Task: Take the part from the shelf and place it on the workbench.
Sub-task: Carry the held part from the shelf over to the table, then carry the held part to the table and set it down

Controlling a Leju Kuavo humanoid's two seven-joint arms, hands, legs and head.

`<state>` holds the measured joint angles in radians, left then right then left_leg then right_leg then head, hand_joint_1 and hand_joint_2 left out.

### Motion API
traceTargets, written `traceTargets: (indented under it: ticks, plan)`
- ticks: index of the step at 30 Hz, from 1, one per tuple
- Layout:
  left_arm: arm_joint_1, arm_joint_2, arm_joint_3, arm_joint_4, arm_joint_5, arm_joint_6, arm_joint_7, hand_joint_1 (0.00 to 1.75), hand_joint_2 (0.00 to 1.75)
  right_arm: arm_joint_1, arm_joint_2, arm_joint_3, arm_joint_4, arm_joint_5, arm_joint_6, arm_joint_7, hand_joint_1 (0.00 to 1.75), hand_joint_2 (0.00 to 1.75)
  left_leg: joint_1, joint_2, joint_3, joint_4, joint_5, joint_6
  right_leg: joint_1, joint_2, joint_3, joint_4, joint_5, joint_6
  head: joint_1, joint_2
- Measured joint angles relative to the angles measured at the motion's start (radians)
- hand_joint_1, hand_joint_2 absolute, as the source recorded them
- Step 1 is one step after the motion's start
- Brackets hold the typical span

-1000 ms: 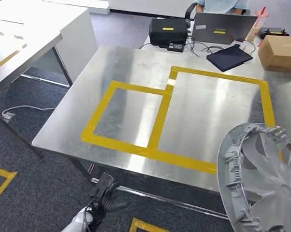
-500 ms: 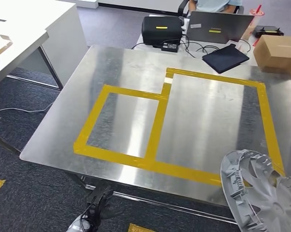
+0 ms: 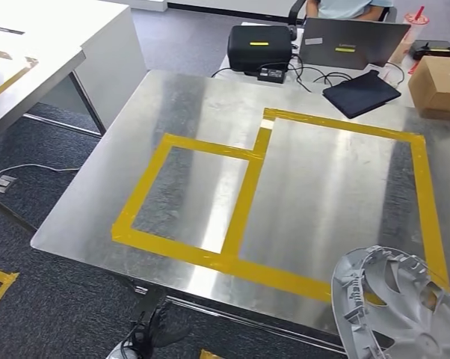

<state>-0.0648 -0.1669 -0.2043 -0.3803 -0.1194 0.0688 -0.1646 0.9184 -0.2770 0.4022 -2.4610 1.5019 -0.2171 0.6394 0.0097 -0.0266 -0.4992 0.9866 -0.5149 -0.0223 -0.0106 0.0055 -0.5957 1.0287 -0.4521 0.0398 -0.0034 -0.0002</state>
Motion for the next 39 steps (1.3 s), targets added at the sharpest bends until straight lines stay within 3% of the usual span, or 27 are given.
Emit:
traceTargets:
  ticks: [3, 6, 7, 20, 29, 39]
  plan:
    - [0.002, 0.002, 0.000, 0.000, -0.003, -0.004, 0.004, 0.00, 1.75, 0.012, 0.000, -0.056, -0.003, -0.080, -0.007, 0.000, 1.75, 1.75, 0.001, 0.008, 0.005, -0.009, 0.004, 0.021, 0.006, -0.006, 0.006, -0.001, -0.005, 0.000, -0.010, 0.000]
    - [0.001, 0.003, -0.001, 0.000, -0.009, -0.010, 0.007, 0.00, 1.75, 0.022, 0.000, -0.124, -0.003, -0.149, 0.008, -0.001, 1.75, 1.75, 0.005, 0.008, 0.007, -0.015, 0.007, -0.004, 0.010, -0.011, 0.004, -0.001, -0.008, -0.003, -0.011, 0.000]
    - [0.001, 0.003, -0.001, 0.000, -0.012, -0.013, 0.008, 0.00, 1.75, 0.024, 0.000, -0.145, -0.003, -0.161, 0.019, -0.001, 1.75, 1.75, 0.006, 0.008, 0.007, -0.015, 0.007, -0.007, 0.011, -0.011, 0.003, -0.001, -0.008, -0.003, -0.011, 0.000]
    - [-0.003, 0.002, -0.005, 0.000, -0.033, -0.035, 0.017, 0.00, 1.75, 0.026, -0.009, -0.252, 0.010, -0.214, 0.084, -0.004, 1.75, 1.75, 0.005, 0.008, 0.011, -0.016, 0.010, -0.005, 0.010, -0.011, 0.013, -0.016, 0.000, 0.004, -0.010, 0.000]
    - [-0.014, 0.004, -0.026, 0.000, -0.074, -0.088, 0.035, 0.00, 1.75, -0.076, -0.129, -0.283, 0.133, -0.360, 0.077, -0.030, 1.75, 1.75, 0.006, 0.010, 0.011, -0.016, 0.014, 0.002, 0.011, -0.009, 0.018, -0.028, 0.009, 0.009, -0.010, 0.000]
    - [-0.026, 0.018, -0.052, 0.003, -0.096, -0.122, 0.043, 0.00, 1.75, -0.205, -0.227, -0.222, 0.262, -0.394, 0.085, -0.020, 1.75, 1.75, 0.005, 0.013, 0.010, -0.016, 0.019, 0.008, 0.010, -0.006, 0.019, -0.036, 0.019, 0.014, -0.011, 0.000]
